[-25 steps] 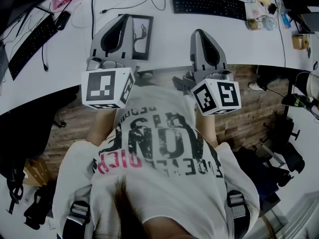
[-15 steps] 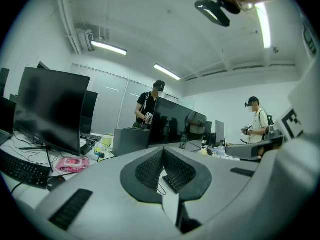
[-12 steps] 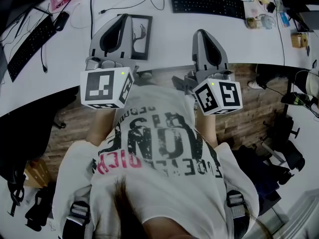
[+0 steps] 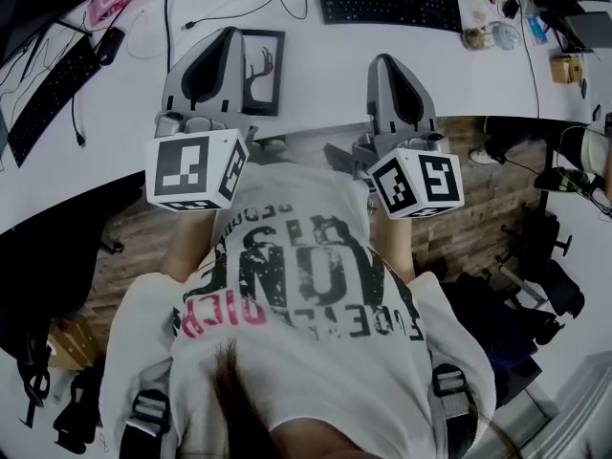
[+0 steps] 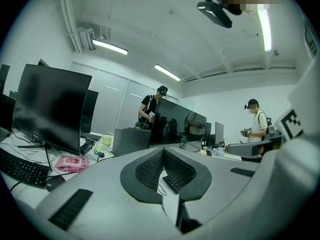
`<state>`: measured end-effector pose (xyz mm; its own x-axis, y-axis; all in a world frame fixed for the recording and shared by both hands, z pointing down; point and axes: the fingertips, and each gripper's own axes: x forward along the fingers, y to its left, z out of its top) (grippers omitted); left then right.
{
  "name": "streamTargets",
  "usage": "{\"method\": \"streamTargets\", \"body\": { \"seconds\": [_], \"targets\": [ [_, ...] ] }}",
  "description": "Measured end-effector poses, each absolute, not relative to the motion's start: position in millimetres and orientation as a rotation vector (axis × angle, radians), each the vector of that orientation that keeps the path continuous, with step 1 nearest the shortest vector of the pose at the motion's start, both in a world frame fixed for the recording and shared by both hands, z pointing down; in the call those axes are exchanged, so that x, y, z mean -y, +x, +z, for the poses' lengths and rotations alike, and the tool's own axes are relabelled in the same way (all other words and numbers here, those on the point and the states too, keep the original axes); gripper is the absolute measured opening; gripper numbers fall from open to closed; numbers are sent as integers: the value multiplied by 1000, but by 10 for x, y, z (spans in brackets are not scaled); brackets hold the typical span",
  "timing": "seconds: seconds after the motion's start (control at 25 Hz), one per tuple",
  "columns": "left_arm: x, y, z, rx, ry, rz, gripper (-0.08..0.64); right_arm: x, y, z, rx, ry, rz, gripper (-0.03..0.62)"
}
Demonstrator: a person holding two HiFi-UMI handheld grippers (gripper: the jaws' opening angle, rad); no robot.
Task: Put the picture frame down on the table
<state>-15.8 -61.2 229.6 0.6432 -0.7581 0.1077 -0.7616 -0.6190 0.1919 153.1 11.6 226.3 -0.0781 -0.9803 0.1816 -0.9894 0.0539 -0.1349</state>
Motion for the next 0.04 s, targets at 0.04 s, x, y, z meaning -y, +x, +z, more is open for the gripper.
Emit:
{"method": "streamTargets", "body": {
  "seconds": [0.04],
  "targets": [
    [615,-163,2295,1240,2643,22,3,-115,1532,2259,2249,2106,345,0]
  ]
}}
